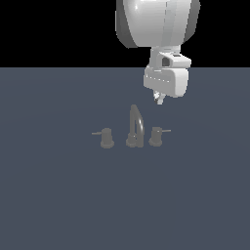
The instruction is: Turn on the faucet by rotating a designated handle.
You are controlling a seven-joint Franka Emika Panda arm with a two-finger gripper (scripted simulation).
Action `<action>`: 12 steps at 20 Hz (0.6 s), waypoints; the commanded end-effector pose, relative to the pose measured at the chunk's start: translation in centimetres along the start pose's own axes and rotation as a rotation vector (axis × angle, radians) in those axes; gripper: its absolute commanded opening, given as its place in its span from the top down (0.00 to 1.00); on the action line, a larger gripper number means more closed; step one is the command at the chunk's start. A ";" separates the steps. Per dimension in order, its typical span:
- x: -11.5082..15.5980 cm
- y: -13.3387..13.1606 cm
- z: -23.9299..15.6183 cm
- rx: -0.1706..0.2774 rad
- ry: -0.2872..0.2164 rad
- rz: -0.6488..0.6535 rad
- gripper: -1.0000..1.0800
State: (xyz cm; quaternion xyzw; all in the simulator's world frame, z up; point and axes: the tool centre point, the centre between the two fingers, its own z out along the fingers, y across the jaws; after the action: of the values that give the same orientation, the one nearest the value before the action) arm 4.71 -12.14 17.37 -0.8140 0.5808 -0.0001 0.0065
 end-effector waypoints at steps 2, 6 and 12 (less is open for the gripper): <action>1.2 -0.3 3.5 -0.003 0.003 0.089 1.00; 2.1 -0.3 6.8 -0.006 0.005 0.166 1.00; 2.9 -0.1 9.9 -0.009 0.008 0.241 1.00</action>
State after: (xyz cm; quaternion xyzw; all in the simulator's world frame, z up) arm 5.79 -14.53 8.09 -0.7441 0.6681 0.0008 0.0008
